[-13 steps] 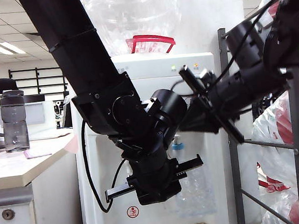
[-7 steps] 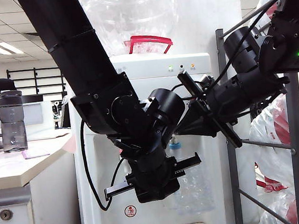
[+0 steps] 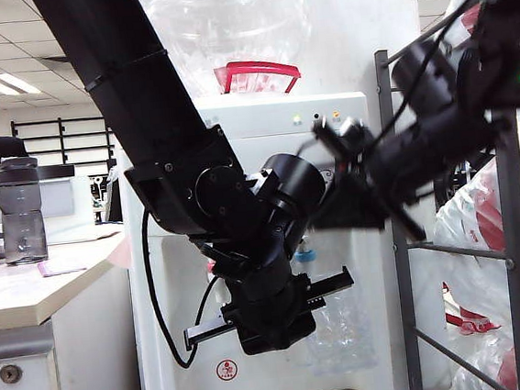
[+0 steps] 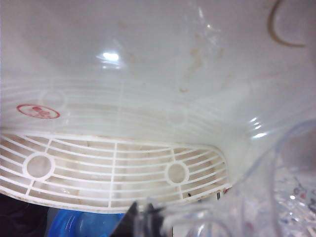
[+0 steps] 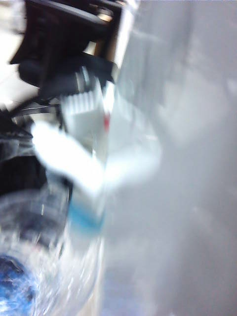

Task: Pick up the plastic mug from the left desk, go to the cold water outlet of the water dispenser, press the vertical switch to get some water, then put the mug back on the desk.

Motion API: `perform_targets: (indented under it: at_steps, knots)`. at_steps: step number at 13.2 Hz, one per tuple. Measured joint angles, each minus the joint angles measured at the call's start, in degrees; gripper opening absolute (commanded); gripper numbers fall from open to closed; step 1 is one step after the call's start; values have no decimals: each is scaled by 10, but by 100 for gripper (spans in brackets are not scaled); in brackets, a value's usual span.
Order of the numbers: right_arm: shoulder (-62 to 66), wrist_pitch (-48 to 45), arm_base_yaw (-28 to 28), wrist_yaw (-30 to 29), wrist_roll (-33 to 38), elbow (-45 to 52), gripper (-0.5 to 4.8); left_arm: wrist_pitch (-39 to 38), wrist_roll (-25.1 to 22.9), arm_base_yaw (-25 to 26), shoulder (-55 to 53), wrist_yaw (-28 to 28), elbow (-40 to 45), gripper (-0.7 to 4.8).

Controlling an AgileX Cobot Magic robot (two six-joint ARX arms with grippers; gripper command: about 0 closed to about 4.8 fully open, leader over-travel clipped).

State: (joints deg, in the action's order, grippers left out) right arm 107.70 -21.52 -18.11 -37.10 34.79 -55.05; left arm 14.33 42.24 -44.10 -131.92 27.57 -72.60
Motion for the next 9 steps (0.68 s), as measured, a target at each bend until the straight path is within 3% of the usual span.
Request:
perform_targets:
  at_steps: [3,9]
  knots:
    - [-32,27,4,-4,-45,-3,-5,0,-1,0,0,0,0,-6]
    - [-70,35,4,-116,-331,-3,-5,0,-2,0,0,-1,0,-6]
